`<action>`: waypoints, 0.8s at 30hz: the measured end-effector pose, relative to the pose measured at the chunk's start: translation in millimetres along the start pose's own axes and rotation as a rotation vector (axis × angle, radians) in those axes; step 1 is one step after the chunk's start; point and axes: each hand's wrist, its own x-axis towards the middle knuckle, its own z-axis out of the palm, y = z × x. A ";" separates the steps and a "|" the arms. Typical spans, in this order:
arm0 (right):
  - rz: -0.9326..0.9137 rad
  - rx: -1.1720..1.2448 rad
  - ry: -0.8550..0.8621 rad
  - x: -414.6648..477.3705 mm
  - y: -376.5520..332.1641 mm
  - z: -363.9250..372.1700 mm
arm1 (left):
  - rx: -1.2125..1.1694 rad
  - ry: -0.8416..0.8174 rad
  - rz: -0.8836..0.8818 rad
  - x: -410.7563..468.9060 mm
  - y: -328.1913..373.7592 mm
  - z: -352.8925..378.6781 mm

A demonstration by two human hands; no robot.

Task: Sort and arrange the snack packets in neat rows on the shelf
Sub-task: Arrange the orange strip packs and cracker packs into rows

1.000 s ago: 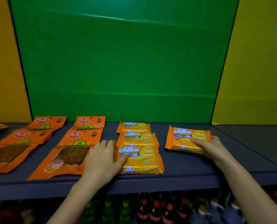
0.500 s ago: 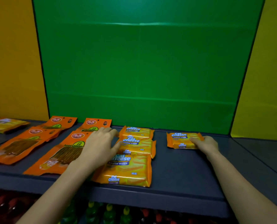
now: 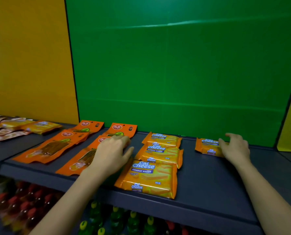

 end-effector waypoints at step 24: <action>-0.913 0.191 -0.544 -278.4 -283.6 117.9 | 0.276 0.002 -0.464 -236.8 -259.5 -136.6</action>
